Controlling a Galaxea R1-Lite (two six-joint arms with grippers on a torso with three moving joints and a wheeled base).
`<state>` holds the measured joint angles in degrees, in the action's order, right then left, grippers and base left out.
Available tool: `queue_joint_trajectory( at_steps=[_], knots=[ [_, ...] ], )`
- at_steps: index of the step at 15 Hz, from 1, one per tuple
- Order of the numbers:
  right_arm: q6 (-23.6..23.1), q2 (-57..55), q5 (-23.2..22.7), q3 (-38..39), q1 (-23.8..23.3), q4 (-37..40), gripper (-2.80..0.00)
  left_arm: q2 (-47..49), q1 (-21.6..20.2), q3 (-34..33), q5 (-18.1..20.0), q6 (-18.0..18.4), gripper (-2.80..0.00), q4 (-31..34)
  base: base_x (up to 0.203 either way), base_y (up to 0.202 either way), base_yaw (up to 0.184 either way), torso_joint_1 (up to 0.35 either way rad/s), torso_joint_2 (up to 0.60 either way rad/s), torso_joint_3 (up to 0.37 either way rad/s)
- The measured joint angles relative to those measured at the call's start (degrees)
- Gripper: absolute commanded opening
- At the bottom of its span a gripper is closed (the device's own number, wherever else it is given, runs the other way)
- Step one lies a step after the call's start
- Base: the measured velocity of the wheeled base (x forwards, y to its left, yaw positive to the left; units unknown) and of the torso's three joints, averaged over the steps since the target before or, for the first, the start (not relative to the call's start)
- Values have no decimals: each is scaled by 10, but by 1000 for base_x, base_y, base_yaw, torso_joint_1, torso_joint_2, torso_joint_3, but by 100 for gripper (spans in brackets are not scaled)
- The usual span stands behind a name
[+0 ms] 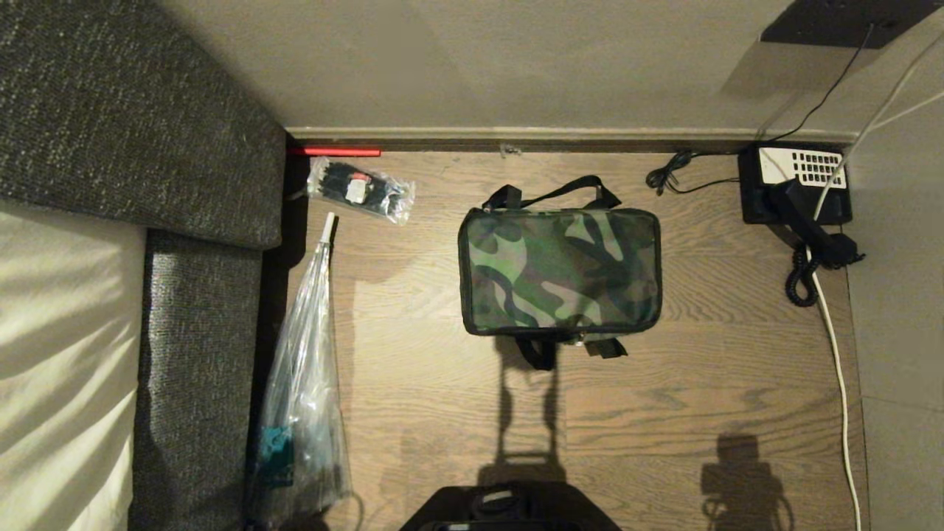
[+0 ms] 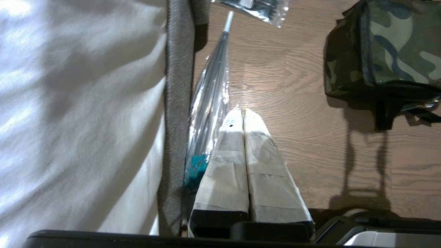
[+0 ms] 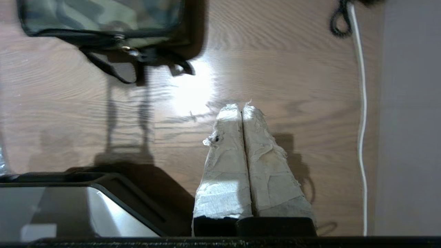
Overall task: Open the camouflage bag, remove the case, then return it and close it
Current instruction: Open the top of the storage box
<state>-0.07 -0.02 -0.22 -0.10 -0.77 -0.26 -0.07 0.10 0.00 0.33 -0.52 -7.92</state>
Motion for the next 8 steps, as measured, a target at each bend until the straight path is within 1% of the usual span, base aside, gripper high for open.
queue_joint_trajectory(
  at_steps=[8],
  knots=[
    [-7,0,0,0,0,1,-280,0,0,0,0,2,-280,4,0,0,0,0,0,0]
  ],
)
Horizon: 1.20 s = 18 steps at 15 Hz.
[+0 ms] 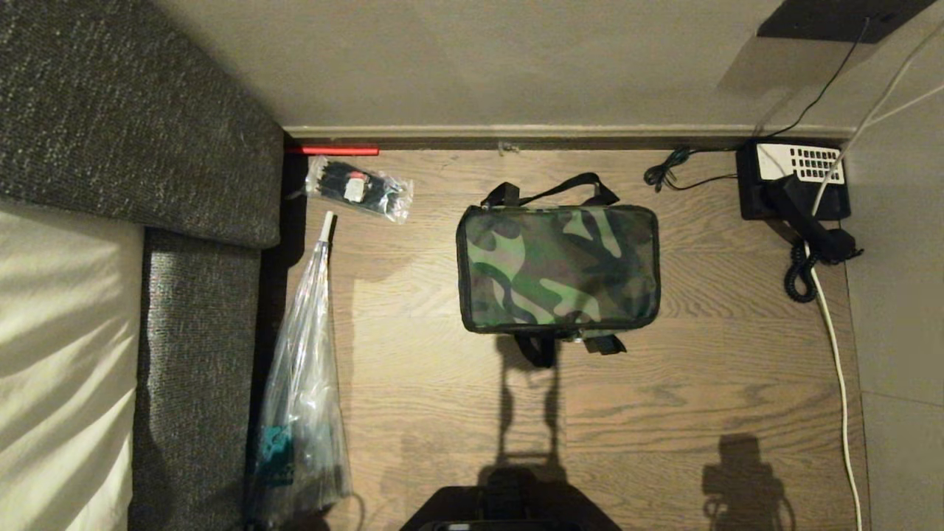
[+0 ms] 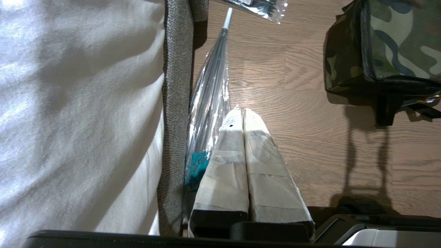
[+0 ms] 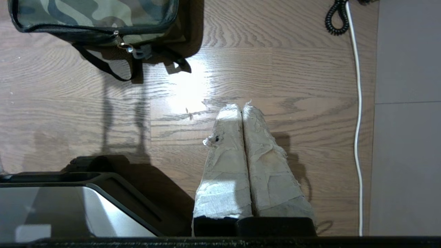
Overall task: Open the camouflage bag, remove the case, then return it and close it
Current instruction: Open the top of the storage box
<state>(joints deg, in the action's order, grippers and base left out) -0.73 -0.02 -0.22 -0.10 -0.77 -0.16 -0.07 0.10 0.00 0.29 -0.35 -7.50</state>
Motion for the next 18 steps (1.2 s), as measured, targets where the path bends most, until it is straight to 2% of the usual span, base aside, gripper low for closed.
queue_joint_trajectory(
  at_steps=[4,6,10,12,15,18],
  knots=[
    [2,0,-1,-5,0,10,-280,0,0,0,0,0,-280,0,0,0,0,0,0,0],
    [22,0,-18,-61,-1,50,-280,0,0,0,0,-1,-280,-1,0,0,0,0,0,0],
    [60,-2,-128,-308,-1,267,-280,0,0,0,0,-1,-280,-2,0,0,0,0,0,0],
    [68,-33,-186,-361,-1,342,-280,0,0,0,0,-2,-280,-2,0,0,0,0,0,0],
    [55,-181,-238,-387,-1,342,-280,0,0,0,0,-2,-280,-2,0,0,0,0,0,0],
    [31,-418,-265,-391,14,271,-280,0,0,0,0,-2,-280,-2,0,0,0,0,0,0]
  ],
)
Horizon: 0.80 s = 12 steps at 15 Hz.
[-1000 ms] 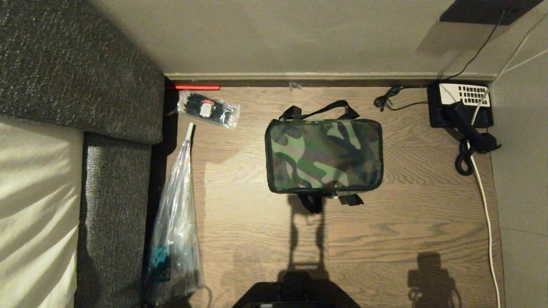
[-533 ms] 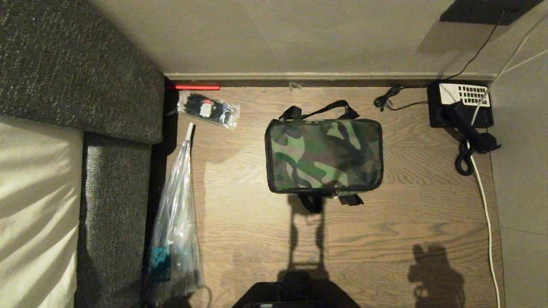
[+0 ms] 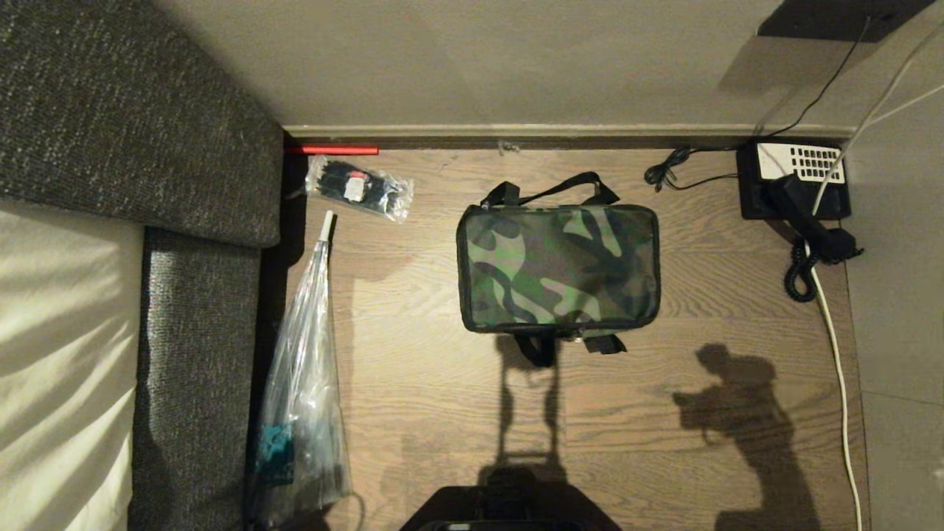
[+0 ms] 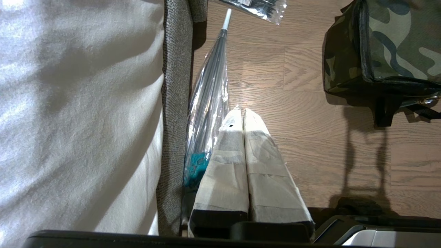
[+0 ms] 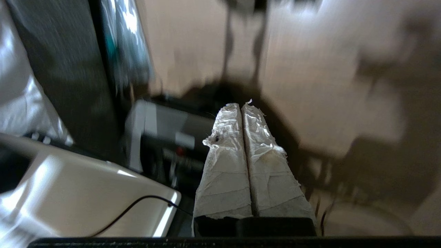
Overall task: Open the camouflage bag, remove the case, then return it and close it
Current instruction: Open the top of the storage box
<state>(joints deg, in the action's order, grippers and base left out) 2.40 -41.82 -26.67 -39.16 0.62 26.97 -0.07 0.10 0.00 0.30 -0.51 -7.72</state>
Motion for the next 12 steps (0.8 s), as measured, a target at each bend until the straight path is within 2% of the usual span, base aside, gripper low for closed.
queue_joint_trajectory(
  at_steps=[3,6,9,12],
  knots=[
    [-7,-236,14,1,37,-136,-280,0,0,0,0,0,-280,0,0,0,0,0,0,0],
    [3,-425,42,9,110,-346,-280,0,0,0,0,0,-280,0,0,0,0,0,0,0],
    [9,-558,127,34,196,-560,-280,0,0,0,0,0,-280,0,0,0,0,0,0,0],
    [10,-648,203,58,240,-715,-280,0,0,0,0,0,-280,0,0,0,0,0,0,0]
  ],
)
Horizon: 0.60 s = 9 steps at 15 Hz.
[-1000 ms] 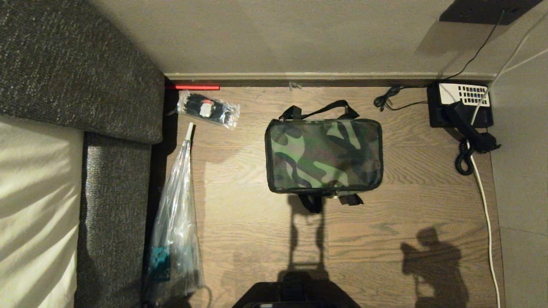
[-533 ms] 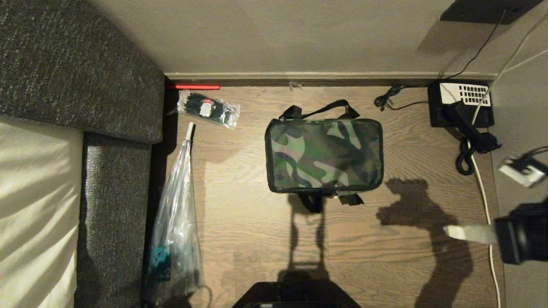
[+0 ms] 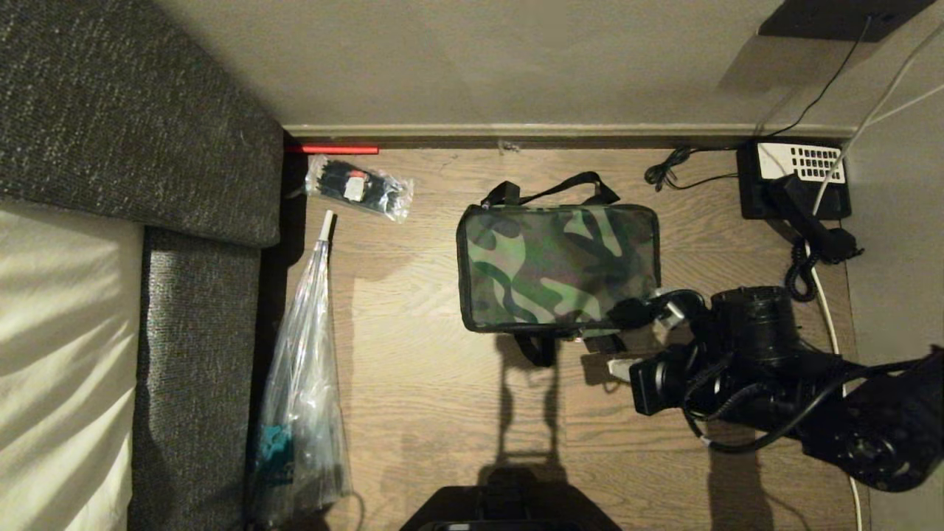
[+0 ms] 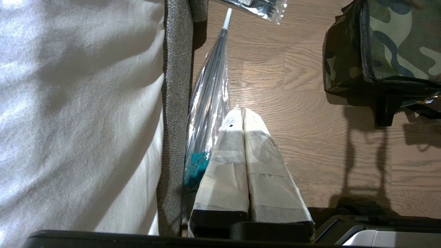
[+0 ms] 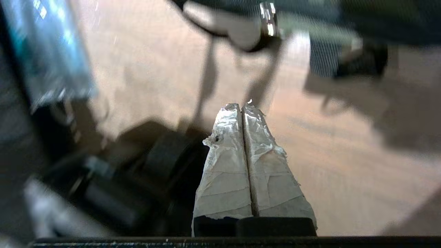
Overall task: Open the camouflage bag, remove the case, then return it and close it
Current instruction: Open the top of the storage box
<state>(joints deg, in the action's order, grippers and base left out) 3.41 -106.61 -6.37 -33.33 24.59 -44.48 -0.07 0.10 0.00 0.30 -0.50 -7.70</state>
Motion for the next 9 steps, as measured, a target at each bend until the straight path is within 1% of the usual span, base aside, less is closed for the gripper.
queue_joint_trajectory(
  at_steps=[1,2,4,5,6,7,9],
  knots=[
    [-1,-24,12,5,5,-45,-247,0,0,0,0,0,-280,0,0,0,0,0,0,0],
    [-5,-47,21,9,9,-90,0,0,0,0,0,0,-280,0,0,0,0,0,0,0],
    [-29,-88,29,13,14,-166,0,0,0,0,0,0,-280,0,0,0,0,0,0,0],
    [-49,-109,33,15,15,-205,0,0,0,0,0,0,-280,0,0,0,0,0,0,0],
    [-73,-127,43,18,17,-236,0,0,0,0,0,0,-280,0,0,0,0,0,0,0],
    [-88,-141,50,19,19,-255,0,0,0,0,0,0,-280,0,0,0,0,0,0,0],
    [-86,-164,54,22,20,-276,0,0,0,0,0,0,-280,0,0,0,0,0,0,0]
  ],
)
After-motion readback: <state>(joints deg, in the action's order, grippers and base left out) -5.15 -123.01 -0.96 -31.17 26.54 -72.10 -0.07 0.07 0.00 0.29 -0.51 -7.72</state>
